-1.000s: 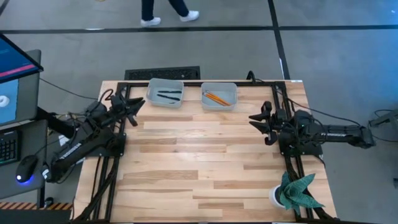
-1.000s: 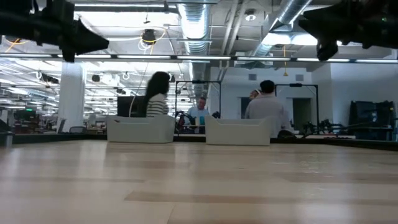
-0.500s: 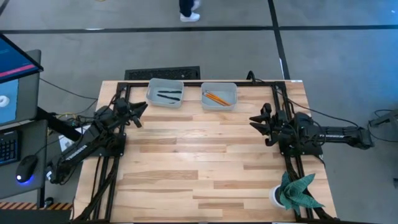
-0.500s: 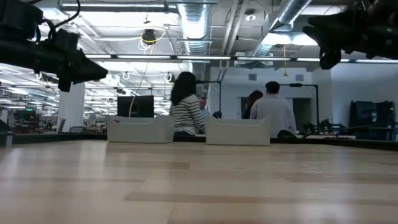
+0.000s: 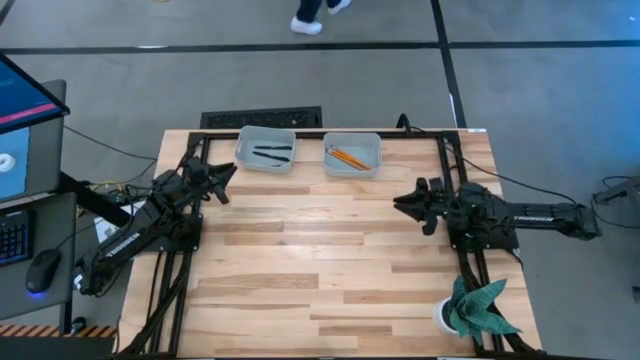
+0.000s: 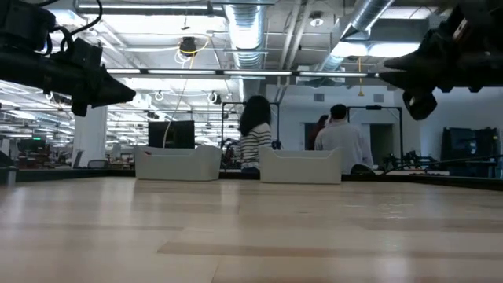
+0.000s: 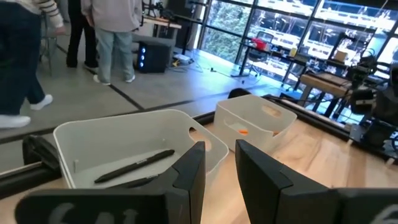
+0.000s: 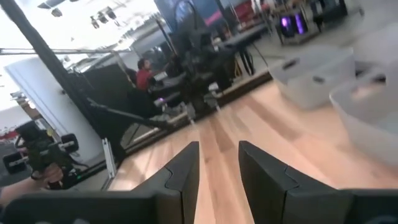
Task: Sort pens & pencils
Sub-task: Return to home position
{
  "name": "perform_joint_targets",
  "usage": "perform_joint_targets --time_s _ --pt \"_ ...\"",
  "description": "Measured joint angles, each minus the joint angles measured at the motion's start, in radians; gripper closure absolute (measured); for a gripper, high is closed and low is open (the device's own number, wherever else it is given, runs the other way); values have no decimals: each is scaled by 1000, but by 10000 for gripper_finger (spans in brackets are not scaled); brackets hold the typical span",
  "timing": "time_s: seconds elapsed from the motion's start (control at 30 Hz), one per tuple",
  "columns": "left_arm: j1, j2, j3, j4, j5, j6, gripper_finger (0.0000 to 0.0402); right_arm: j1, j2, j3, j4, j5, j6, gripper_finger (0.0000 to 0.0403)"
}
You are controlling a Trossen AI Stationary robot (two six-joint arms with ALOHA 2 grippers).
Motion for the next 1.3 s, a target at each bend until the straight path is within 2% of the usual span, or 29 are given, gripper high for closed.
perform_joint_targets --time_s 0.43,1.3 --pt "0 0 0 -3 0 23 323 35 0 0 -228 -4 99 269" --pt "0 0 -1 -4 0 28 323 34 1 -1 -228 -1 92 269"
